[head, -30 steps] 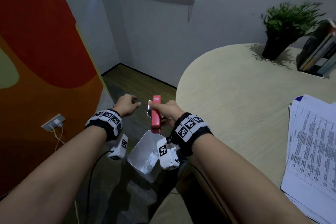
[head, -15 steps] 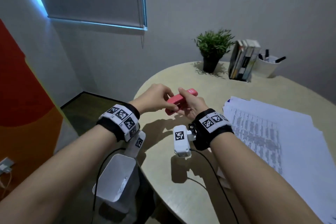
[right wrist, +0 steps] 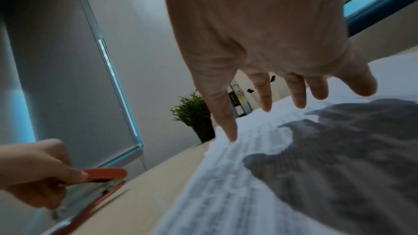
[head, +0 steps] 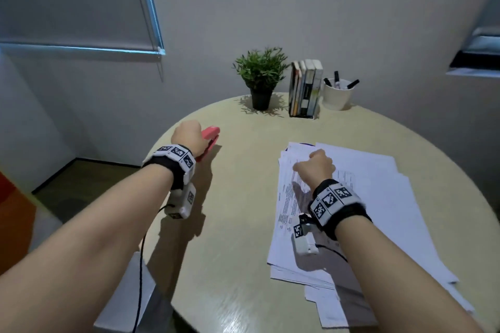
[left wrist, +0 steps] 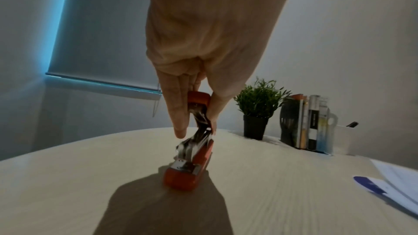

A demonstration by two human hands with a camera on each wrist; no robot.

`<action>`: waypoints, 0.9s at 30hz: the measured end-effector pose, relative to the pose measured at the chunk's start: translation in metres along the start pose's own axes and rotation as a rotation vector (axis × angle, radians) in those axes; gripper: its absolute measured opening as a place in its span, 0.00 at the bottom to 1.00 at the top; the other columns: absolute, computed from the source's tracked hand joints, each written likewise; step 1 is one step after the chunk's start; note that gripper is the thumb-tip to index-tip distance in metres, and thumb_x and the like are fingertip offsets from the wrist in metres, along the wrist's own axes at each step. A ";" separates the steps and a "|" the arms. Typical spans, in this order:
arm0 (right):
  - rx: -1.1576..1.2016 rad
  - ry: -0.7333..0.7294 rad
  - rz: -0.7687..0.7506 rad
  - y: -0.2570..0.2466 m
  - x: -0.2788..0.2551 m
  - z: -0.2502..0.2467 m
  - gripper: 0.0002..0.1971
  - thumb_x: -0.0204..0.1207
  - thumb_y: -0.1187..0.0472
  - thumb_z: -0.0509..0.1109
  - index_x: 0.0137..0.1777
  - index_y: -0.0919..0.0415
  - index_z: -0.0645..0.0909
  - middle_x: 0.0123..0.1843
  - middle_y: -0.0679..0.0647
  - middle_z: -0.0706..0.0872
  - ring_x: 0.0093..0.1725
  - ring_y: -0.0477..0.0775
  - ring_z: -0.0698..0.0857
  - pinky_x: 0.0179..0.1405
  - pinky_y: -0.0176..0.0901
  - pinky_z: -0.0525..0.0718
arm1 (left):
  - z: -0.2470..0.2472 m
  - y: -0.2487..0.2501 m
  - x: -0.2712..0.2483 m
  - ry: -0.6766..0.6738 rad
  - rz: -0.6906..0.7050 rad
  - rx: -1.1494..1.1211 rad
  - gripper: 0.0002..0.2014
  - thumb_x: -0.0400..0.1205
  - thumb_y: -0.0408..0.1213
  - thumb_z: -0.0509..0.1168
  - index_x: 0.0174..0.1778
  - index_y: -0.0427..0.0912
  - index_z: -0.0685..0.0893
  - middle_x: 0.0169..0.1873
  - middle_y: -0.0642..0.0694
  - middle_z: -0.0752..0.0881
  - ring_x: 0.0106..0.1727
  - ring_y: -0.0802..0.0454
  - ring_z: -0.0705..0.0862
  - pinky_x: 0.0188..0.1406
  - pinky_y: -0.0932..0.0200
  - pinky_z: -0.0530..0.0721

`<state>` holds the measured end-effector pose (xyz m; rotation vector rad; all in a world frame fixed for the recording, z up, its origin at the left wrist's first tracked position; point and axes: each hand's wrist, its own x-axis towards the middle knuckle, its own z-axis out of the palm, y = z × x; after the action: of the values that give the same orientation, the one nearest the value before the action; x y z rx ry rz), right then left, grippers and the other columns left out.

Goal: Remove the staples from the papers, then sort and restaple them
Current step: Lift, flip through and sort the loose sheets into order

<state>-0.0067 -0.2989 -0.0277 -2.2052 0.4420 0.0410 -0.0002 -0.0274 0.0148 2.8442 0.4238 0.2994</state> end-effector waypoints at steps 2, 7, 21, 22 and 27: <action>-0.218 -0.039 0.059 0.022 0.006 -0.016 0.24 0.71 0.61 0.71 0.67 0.62 0.71 0.72 0.64 0.68 0.73 0.65 0.66 0.69 0.62 0.74 | 0.006 -0.003 0.008 -0.004 -0.053 0.018 0.25 0.80 0.56 0.65 0.41 0.31 0.81 0.44 0.31 0.86 0.49 0.32 0.85 0.44 0.48 0.82; -0.494 -0.141 0.136 0.049 0.015 -0.035 0.36 0.63 0.50 0.79 0.69 0.60 0.70 0.75 0.64 0.64 0.75 0.69 0.65 0.73 0.65 0.70 | 0.022 0.003 0.014 -0.022 -0.128 -0.008 0.22 0.77 0.50 0.72 0.46 0.29 0.84 0.47 0.28 0.86 0.51 0.31 0.85 0.44 0.48 0.82; -0.531 -0.152 0.127 0.055 0.026 -0.035 0.44 0.63 0.44 0.81 0.75 0.60 0.65 0.79 0.64 0.60 0.78 0.69 0.62 0.74 0.67 0.69 | 0.046 0.050 0.015 -0.039 0.036 -0.119 0.34 0.74 0.51 0.74 0.68 0.32 0.73 0.64 0.32 0.77 0.66 0.34 0.75 0.64 0.43 0.76; -0.533 -0.154 0.128 0.056 0.026 -0.035 0.45 0.63 0.43 0.81 0.75 0.60 0.65 0.79 0.64 0.60 0.78 0.69 0.61 0.74 0.67 0.69 | 0.051 0.066 0.008 -0.122 0.058 -0.217 0.34 0.75 0.50 0.74 0.70 0.33 0.71 0.65 0.34 0.78 0.66 0.36 0.76 0.64 0.44 0.77; -0.539 -0.148 0.106 0.061 0.021 -0.036 0.48 0.64 0.39 0.79 0.79 0.57 0.62 0.81 0.61 0.58 0.80 0.67 0.59 0.75 0.68 0.66 | 0.082 0.133 -0.031 -0.617 0.015 -0.512 0.39 0.77 0.46 0.73 0.77 0.35 0.61 0.69 0.38 0.76 0.66 0.40 0.77 0.60 0.48 0.80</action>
<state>-0.0112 -0.3675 -0.0554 -2.6774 0.5070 0.4209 0.0243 -0.1782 -0.0314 2.2745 0.1610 -0.4078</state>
